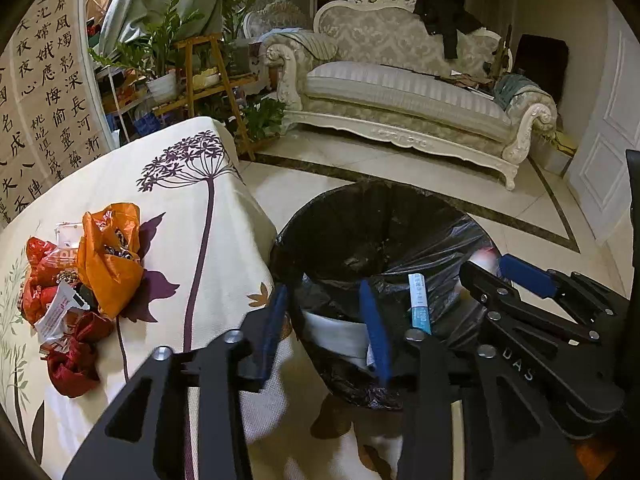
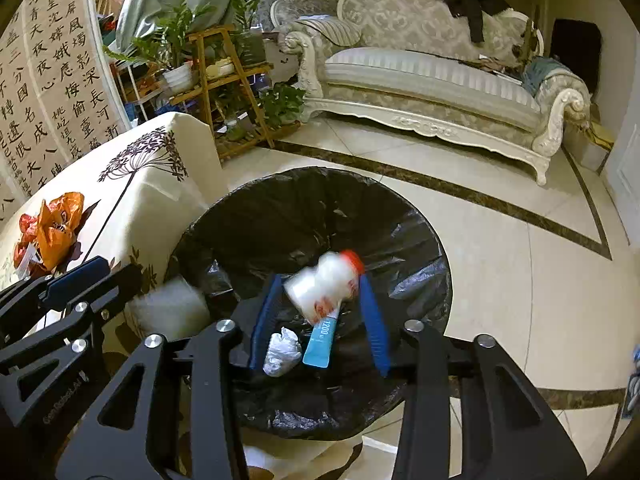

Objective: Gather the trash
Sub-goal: 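Carry cream tube and yogurt bottle over the bin and open both tools, then move both tools back to the table and grasp the red ribbon with the right tool, then grasp the white snack wrapper with the left tool while the right tool holds the red ribbon, then carry the wrapper and red ribbon over the black bin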

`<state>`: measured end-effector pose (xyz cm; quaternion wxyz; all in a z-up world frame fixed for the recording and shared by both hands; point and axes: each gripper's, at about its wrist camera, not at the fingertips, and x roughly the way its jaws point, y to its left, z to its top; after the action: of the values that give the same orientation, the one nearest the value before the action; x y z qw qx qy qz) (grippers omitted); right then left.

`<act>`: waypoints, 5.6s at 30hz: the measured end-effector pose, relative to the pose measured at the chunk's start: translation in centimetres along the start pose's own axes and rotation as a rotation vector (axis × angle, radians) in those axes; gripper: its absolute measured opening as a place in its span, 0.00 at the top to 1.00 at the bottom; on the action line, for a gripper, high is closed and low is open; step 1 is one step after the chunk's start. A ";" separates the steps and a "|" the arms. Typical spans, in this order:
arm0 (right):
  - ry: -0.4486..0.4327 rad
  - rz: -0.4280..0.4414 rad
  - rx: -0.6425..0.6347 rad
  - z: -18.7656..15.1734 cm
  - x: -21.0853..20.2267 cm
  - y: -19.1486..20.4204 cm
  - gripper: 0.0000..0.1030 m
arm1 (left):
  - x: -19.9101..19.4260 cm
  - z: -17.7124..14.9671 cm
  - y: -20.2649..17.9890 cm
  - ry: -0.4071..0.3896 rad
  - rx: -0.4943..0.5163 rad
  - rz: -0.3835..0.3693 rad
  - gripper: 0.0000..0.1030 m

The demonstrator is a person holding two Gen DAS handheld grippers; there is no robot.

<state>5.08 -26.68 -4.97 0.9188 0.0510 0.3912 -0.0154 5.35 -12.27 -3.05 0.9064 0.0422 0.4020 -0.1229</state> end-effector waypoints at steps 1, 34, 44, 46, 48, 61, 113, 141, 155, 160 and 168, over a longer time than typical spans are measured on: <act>-0.001 -0.002 0.003 0.0 0.1 0.0 0.53 | 0.0 0.0 0.0 -0.001 -0.002 -0.001 0.55; -0.037 0.127 -0.095 0.8 -3.0 8.8 0.52 | -7.2 -2.9 12.2 -0.083 -0.203 0.197 0.37; -0.027 0.223 -0.210 0.2 -3.9 16.2 0.52 | -9.6 -5.3 18.4 -0.088 -0.302 0.317 0.34; -0.022 0.241 -0.230 0.1 -4.0 17.6 0.52 | -9.9 -5.7 19.4 -0.088 -0.318 0.335 0.33; -0.016 0.259 -0.250 0.0 -4.2 19.0 0.52 | -10.3 -6.2 20.4 -0.087 -0.336 0.349 0.33; 0.028 0.320 -0.309 -1.3 -4.0 25.8 0.51 | -11.6 -8.7 24.9 -0.088 -0.402 0.400 0.31; 0.084 0.263 -0.229 -1.0 -2.4 19.6 0.71 | -5.6 -4.3 19.9 -0.032 -0.308 0.177 0.26; 0.064 0.276 -0.178 -1.1 -2.8 15.6 0.70 | -5.5 -3.5 15.3 -0.040 -0.212 0.097 0.37; 0.068 0.279 -0.178 -1.1 -2.9 15.9 0.70 | -3.1 -3.5 15.4 0.047 -0.131 0.050 0.72; 0.073 0.276 -0.177 -1.1 -2.7 15.8 0.70 | -3.3 -3.6 15.2 0.044 -0.115 0.052 0.91; 0.073 0.277 -0.178 -1.2 -2.8 15.7 0.70 | -4.2 -4.3 15.2 0.031 -0.130 0.031 0.98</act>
<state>3.37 -10.94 -2.50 0.8983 0.0234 0.4131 0.1477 3.42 3.98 -3.20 0.9027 -0.0088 0.4223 -0.0816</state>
